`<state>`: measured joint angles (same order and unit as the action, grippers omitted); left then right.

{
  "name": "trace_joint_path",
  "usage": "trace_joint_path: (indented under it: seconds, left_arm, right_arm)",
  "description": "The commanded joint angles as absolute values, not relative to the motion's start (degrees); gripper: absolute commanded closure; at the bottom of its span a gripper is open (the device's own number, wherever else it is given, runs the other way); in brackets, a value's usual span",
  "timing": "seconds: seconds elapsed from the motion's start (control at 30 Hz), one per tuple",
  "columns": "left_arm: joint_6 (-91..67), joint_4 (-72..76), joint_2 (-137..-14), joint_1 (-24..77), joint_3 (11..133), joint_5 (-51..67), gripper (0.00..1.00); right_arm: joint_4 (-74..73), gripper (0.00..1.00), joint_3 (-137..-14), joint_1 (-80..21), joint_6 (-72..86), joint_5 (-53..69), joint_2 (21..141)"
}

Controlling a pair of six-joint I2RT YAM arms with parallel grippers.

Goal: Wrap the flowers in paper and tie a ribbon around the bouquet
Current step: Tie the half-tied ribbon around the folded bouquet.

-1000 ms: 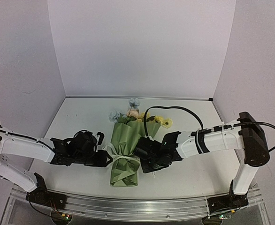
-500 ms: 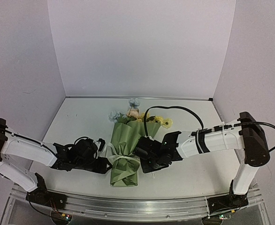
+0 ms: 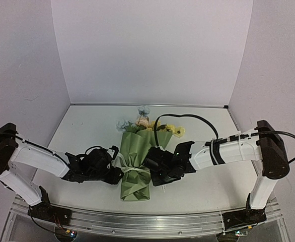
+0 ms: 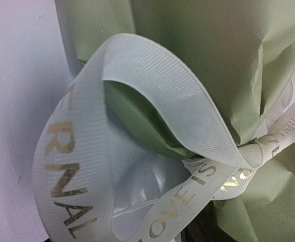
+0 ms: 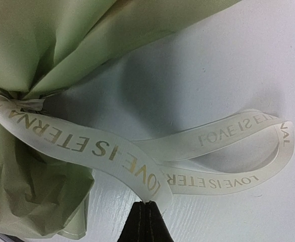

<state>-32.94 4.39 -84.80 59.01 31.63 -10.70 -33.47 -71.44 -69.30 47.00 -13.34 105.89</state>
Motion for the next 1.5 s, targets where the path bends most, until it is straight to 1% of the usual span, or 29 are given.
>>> trace_joint_path:
  seconds: [0.0,0.07,0.17,0.27,0.3,0.33,0.6,0.63,0.67,0.73,0.77,0.83,0.93,1.0,1.1,1.17,1.23,1.33,1.47]
  left_arm:
    - [-30.75,6.80,-86.24,59.55,33.66,-12.49,0.51]
    - [-31.07,6.89,-86.39,59.59,33.58,-12.46,0.59]
    - [-32.38,7.19,-86.17,59.59,33.02,-12.19,0.78]
    - [-34.97,6.82,-84.77,59.59,31.90,-12.03,0.96]
    - [-36.25,6.80,-84.10,59.57,31.21,-11.94,0.99]
    - [-37.38,7.06,-83.01,59.58,30.37,-11.29,1.00]
    - [-43.53,7.07,-76.45,59.53,25.55,-9.29,1.00]
    - [-43.22,7.03,-76.07,59.51,25.49,-8.81,0.98]
    - [-42.85,6.75,-75.90,59.51,25.60,-8.53,0.90]
    - [-43.02,6.33,-74.81,59.52,25.49,-8.94,0.77]
    - [-43.69,5.87,-73.85,59.46,25.45,-10.02,0.73]
    - [-44.53,4.25,-72.35,58.65,25.92,-12.54,0.69]
    - [-44.20,4.49,-72.05,55.17,27.15,-12.08,0.68]
    - [-43.31,5.67,-73.23,52.02,28.26,-8.98,0.71]
    - [-42.54,5.58,-73.39,50.38,29.73,-5.42,0.74]
    - [-42.85,3.91,-71.39,50.31,29.44,-4.81,0.71]
    - [-43.81,1.93,-68.06,50.13,28.34,-4.29,0.65]
    - [-44.59,-0.11,-62.87,50.01,26.57,-3.27,0.58]
    - [-44.91,-2.98,-56.86,52.74,23.62,-3.34,0.60]
  right_arm:
    - [-32.83,1.00,-72.68,-69.26,47.21,-13.80,104.12]
    - [-32.78,1.00,-72.66,-69.26,47.28,-13.75,104.15]
    - [-32.73,1.00,-72.51,-69.26,47.44,-13.77,104.15]
    - [-32.70,1.00,-72.23,-69.26,47.53,-13.85,104.02]
    - [-32.70,1.00,-72.13,-69.26,47.58,-13.83,104.00]
    - [-32.70,1.00,-72.05,-69.26,47.62,-13.81,104.02]
    - [-32.45,1.00,-71.72,-69.26,48.16,-13.86,104.27]
    - [-32.43,1.00,-71.73,-69.26,48.16,-13.80,104.31]
    - [-32.43,1.00,-71.79,-69.26,48.09,-13.75,104.23]
    - [-32.43,1.00,-71.81,-69.26,47.72,-13.94,103.64]
    - [-32.43,1.00,-71.83,-69.26,47.47,-14.14,103.19]
    - [-32.43,1.00,-71.92,-69.26,46.87,-14.58,102.29]
    - [-32.53,0.95,-72.61,-69.26,45.75,-14.60,101.18]
    - [-32.66,0.92,-73.49,-69.26,44.94,-14.41,100.70]
    - [-33.18,0.85,-74.85,-69.26,43.82,-14.22,100.02]
    - [-33.46,0.80,-75.13,-69.26,43.37,-14.40,99.32]
    - [-33.65,0.76,-75.26,-69.26,43.00,-14.80,98.94]
    - [-33.77,0.71,-75.65,-69.26,42.30,-14.83,98.83]
    - [-33.75,0.66,-75.00,-69.26,41.98,-14.89,97.75]
